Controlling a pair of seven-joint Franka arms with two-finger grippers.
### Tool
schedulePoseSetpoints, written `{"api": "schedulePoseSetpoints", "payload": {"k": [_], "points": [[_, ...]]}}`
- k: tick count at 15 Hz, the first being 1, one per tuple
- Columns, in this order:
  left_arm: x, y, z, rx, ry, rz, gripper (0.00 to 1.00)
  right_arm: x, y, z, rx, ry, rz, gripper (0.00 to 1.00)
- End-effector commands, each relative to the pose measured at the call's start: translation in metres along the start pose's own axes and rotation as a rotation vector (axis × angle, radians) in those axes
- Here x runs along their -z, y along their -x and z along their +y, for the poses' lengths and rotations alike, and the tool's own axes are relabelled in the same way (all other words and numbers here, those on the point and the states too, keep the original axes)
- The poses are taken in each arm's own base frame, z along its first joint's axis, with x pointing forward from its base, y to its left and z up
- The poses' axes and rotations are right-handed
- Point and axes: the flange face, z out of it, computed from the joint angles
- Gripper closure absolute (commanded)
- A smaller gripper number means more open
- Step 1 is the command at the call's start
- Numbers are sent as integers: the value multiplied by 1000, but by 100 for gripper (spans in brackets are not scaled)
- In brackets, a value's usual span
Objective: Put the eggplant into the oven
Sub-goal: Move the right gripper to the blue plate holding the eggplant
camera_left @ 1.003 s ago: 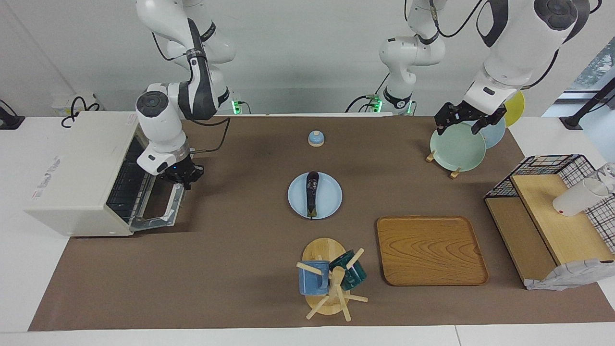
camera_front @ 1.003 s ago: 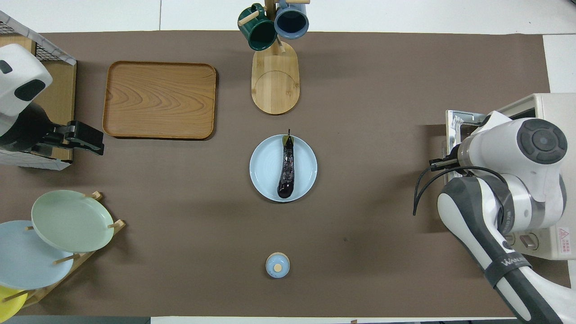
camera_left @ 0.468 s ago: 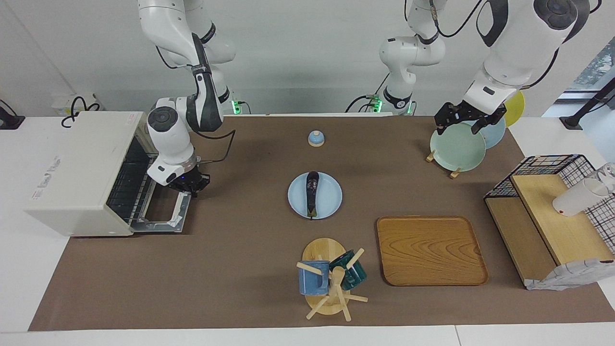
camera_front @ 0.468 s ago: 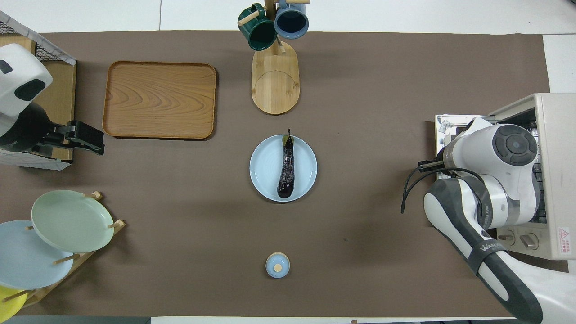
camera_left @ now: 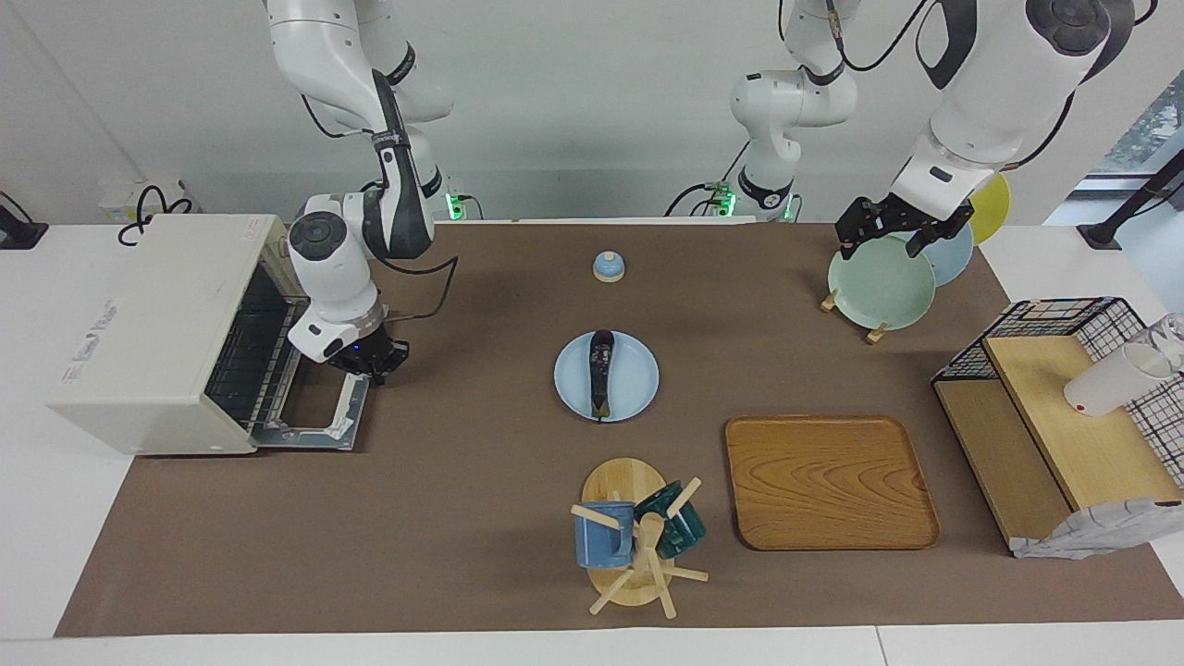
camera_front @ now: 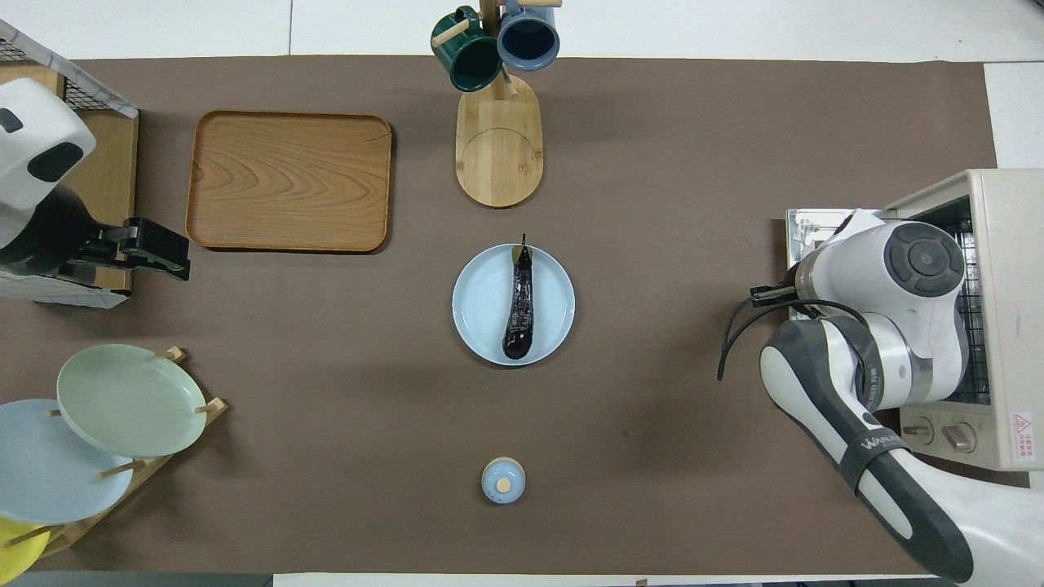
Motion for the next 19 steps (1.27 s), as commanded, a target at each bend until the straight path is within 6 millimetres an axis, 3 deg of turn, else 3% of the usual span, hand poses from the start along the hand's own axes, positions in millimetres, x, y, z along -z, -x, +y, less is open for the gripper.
{"api": "schedulePoseSetpoints", "payload": {"k": [1,3,5,6,8,9,10,11,14,15,16,19], "points": [[4,5,-6,41,21,12,0,5,-5,-42,35,-15,24,100],[5,6,-8,40,20,13,0,23,-17,-87,65,-22,57,100],[5,5,-9,31,19,18,0,37,-21,-122,49,-24,51,91],[5,4,-8,25,15,26,0,52,-25,-142,64,-23,50,81],[7,3,-11,6,15,40,0,93,-39,-194,56,-16,29,78],[6,2,-13,1,14,39,0,117,-43,-233,44,-16,25,76],[6,3,-13,1,12,37,0,135,-45,-266,40,-22,39,77],[6,5,-14,3,11,34,0,144,-45,-285,31,-42,61,77],[4,6,-25,26,13,34,0,135,-38,-394,-1,-84,76,76],[4,6,-26,26,13,33,0,120,-36,-431,-13,-71,87,75],[4,6,-26,26,13,33,0,108,-36,-452,-12,-59,109,69],[4,6,-26,34,13,31,0,86,-34,-461,11,-78,174,67]]}}
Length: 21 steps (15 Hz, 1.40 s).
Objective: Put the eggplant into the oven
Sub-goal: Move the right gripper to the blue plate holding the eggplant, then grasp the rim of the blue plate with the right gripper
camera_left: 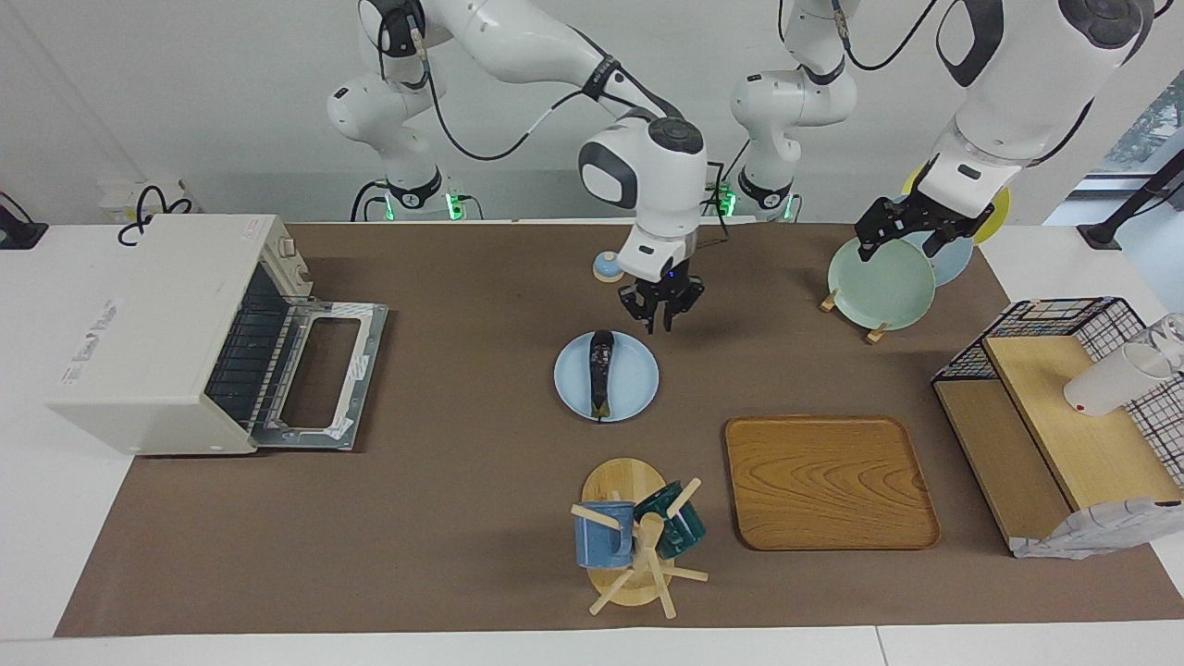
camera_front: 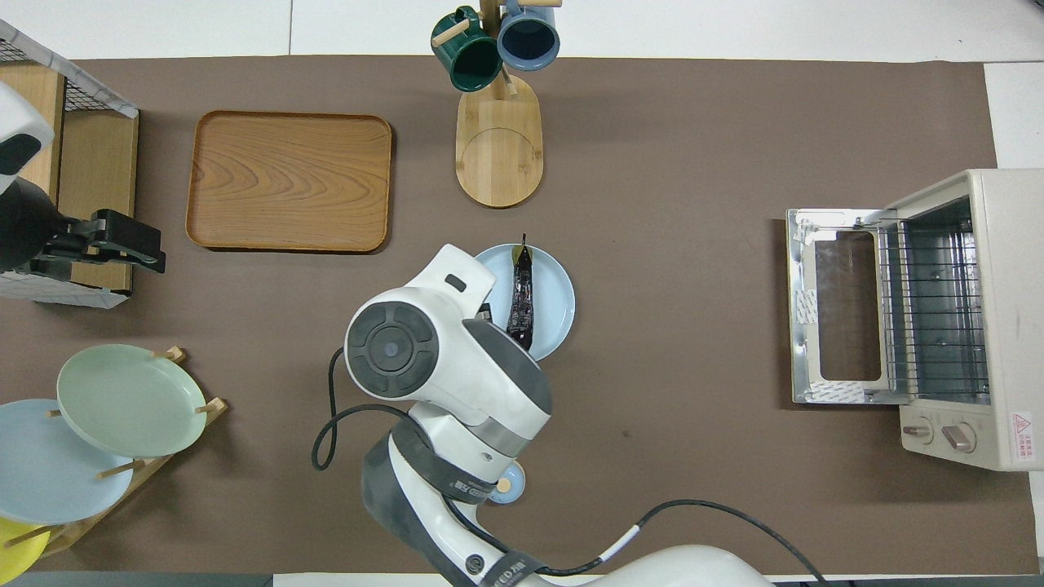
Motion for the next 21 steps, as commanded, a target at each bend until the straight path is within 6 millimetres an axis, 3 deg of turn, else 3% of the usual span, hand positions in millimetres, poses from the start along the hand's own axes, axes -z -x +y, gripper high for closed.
{"api": "schedulePoseSetpoints", "payload": {"k": [1,6,12,21], "points": [[1,8,-3,-5,1,12,0,-16,-11,8,-8,-3,29,67],[1,8,-2,-5,3,17,0,-41,10,19,20,-34,54,65],[1,9,4,-16,1,17,0,-54,25,27,29,-35,48,65],[0,8,-4,-2,1,9,0,-64,34,34,36,-47,57,69]]}}
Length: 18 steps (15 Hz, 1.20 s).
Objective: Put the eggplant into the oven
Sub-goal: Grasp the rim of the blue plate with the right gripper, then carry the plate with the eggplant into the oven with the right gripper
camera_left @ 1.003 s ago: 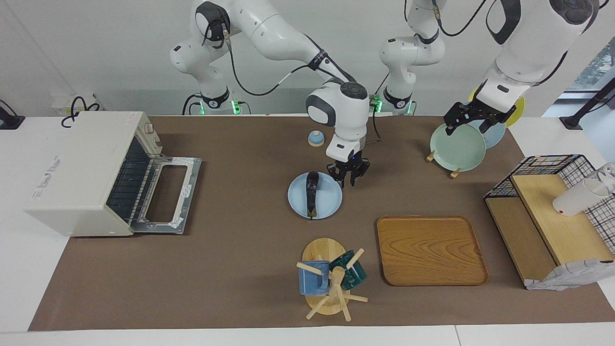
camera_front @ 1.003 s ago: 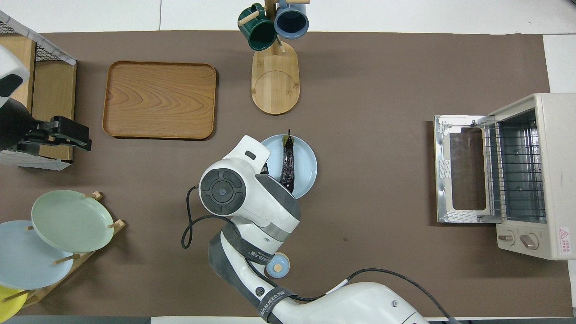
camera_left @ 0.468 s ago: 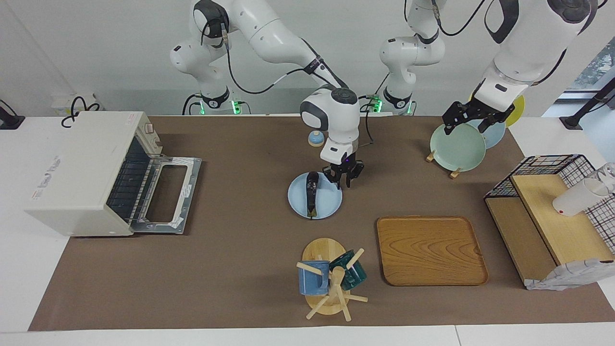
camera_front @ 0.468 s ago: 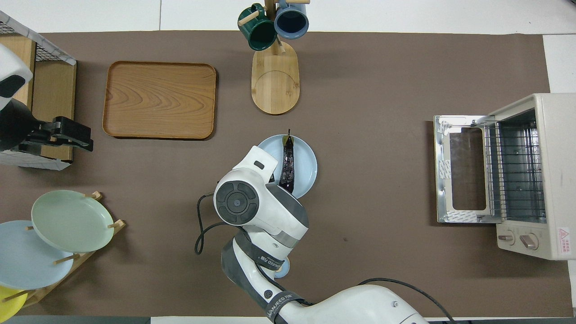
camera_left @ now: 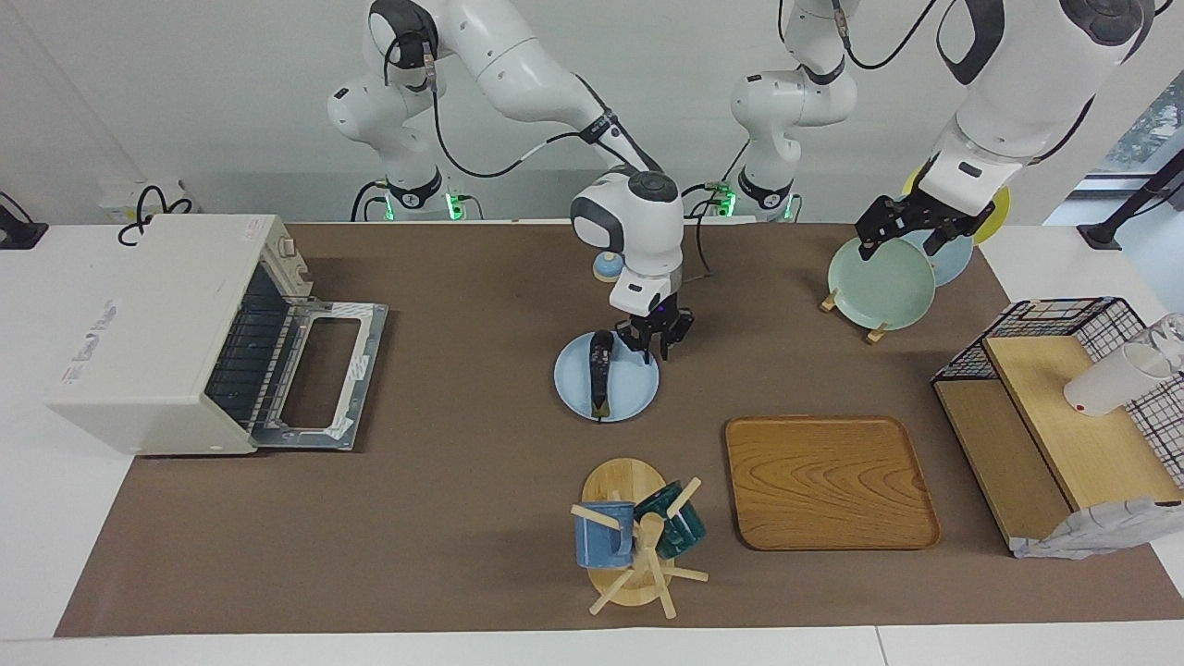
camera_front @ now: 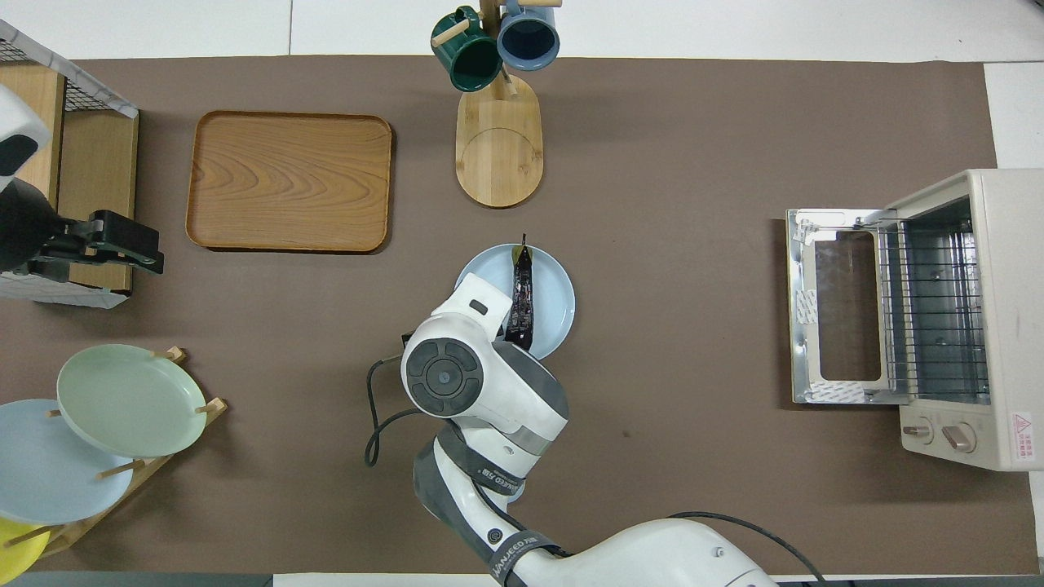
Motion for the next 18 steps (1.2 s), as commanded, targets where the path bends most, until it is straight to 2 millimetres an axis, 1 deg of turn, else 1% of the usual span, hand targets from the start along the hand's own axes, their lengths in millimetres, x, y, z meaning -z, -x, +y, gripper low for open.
{"api": "schedulePoseSetpoints", "payload": {"k": [1,5,8,9,10,11,14,15,16,17,18], "points": [[-1,7,-3,-4,3,8,0,7,4,7,27,-5,13,69],[-1,7,-3,-4,1,8,0,1,9,11,30,2,2,69],[-1,7,-3,-4,1,8,0,2,9,11,34,1,3,72],[-1,7,-3,-4,1,8,0,1,10,11,46,3,0,82],[-1,7,-3,-4,1,8,0,1,9,12,45,4,1,95],[-1,7,-3,-4,1,8,0,3,10,10,47,2,2,100],[-1,7,-3,-4,1,8,0,4,11,10,53,15,-5,100],[-1,7,-3,-4,3,8,0,4,14,10,86,51,-9,100],[-1,7,-3,-4,1,8,0,10,10,11,131,105,-8,100],[-1,7,-3,-4,1,8,0,21,1,10,155,152,-6,100],[0,7,-3,-4,1,10,0,28,-2,8,163,184,-18,100]]}}
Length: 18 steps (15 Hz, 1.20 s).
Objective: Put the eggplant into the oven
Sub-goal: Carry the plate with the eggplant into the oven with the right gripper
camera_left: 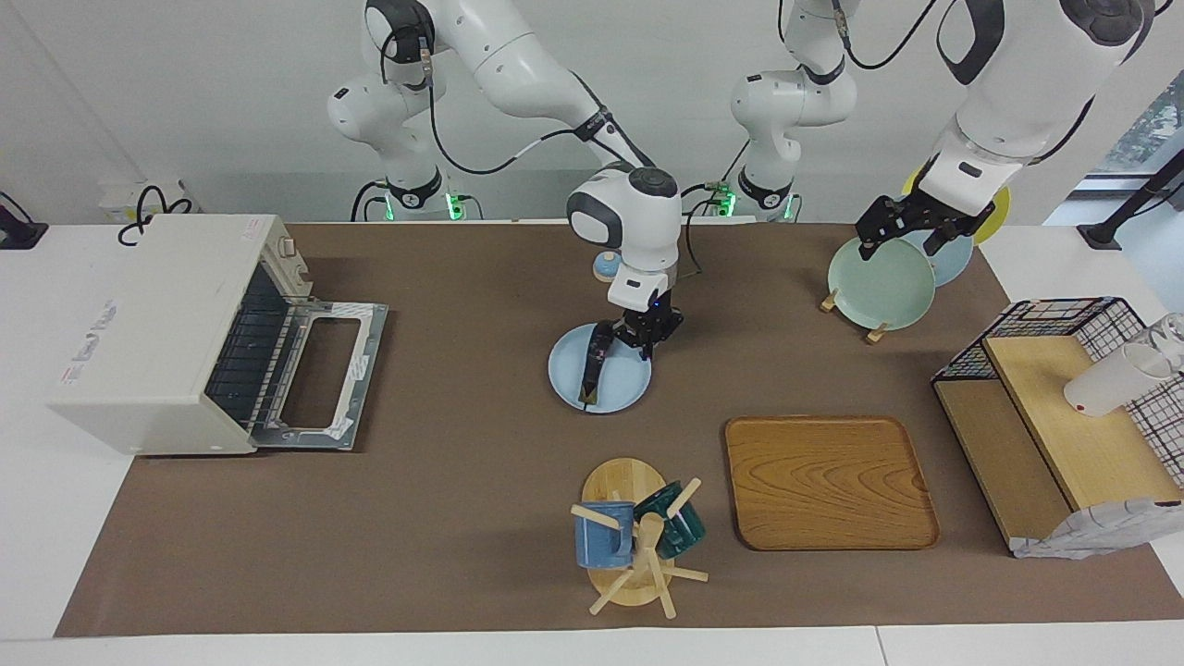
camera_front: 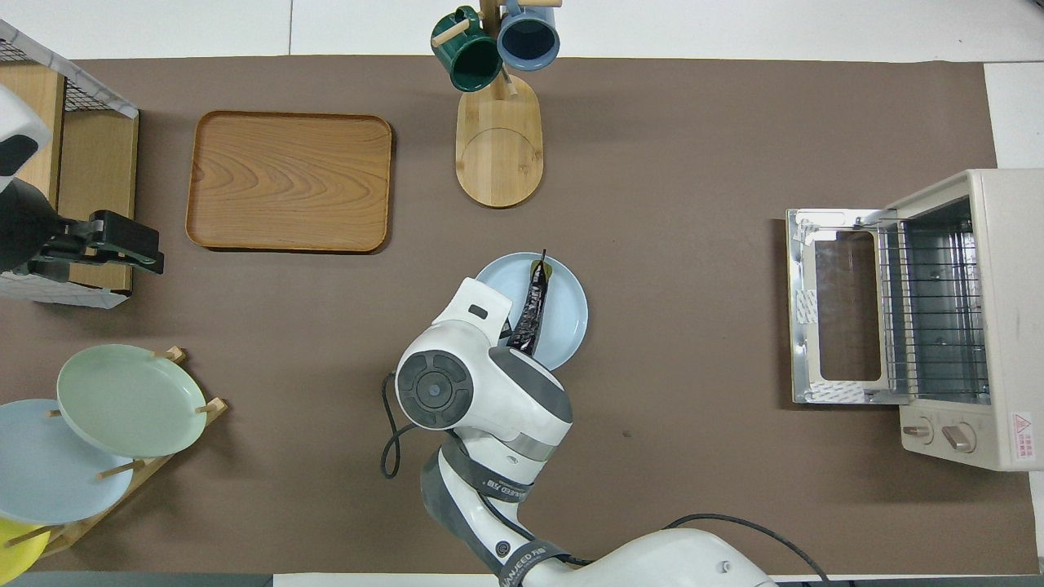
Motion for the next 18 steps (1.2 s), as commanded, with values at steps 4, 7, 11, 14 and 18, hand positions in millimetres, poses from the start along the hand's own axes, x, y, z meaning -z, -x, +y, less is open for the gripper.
{"api": "schedulePoseSetpoints", "payload": {"k": [4,7,11,14,18], "points": [[0,7,-3,-4,1,10,0,38,-16,40,60,237,-57,100],[-1,7,-3,-4,1,8,0,53,-27,96,5,252,-76,100],[-1,7,-3,-4,1,8,0,86,3,196,17,256,-120,100],[-1,7,-3,-4,1,8,0,93,26,263,-6,261,-163,100],[-1,7,-3,-4,1,8,0,102,45,350,-13,237,-217,100]]}}
